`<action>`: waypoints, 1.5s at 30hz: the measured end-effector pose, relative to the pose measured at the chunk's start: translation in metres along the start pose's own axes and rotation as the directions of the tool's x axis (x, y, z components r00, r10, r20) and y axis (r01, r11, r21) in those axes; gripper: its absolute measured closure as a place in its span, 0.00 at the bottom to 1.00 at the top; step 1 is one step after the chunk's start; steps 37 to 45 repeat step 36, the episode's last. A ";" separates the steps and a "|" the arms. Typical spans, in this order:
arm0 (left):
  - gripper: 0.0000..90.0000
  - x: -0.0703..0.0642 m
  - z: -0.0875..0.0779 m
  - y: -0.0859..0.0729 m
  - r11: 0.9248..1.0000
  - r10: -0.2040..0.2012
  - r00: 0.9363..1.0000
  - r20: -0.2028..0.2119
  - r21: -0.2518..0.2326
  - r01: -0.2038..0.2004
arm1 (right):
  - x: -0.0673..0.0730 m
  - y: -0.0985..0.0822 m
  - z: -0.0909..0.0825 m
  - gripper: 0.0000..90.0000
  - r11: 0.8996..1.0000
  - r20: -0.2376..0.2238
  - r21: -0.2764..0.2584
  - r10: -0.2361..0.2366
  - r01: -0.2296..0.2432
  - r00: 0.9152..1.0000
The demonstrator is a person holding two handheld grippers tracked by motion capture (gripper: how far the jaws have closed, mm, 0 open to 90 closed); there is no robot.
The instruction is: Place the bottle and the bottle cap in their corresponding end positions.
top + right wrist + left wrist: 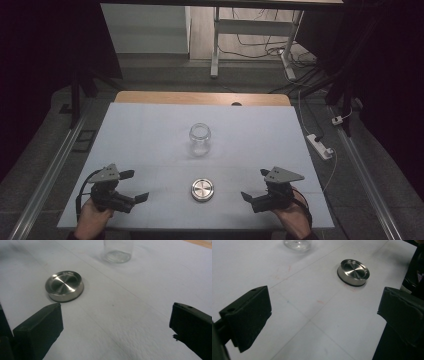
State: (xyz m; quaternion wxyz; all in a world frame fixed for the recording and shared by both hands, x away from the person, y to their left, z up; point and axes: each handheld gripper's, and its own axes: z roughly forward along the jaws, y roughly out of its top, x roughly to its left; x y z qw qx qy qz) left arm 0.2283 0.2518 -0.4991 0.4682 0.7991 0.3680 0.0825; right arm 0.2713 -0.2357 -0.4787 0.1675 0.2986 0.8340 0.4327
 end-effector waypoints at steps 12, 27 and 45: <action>0.00 0.007 -0.033 -0.035 0.995 -0.099 0.993 -0.067 -0.037 0.097 | -0.011 -0.026 -0.027 0.00 0.995 0.073 0.000 0.096 -0.096 0.993; 0.00 0.005 -0.043 -0.056 0.991 -0.129 0.980 -0.155 0.027 0.134 | -0.017 -0.052 -0.046 0.00 0.979 0.149 0.065 0.182 -0.193 0.972; 0.00 0.005 -0.043 -0.057 0.986 -0.140 0.974 -0.180 0.070 0.154 | -0.016 -0.054 -0.047 0.00 0.975 0.160 0.085 0.192 -0.207 0.968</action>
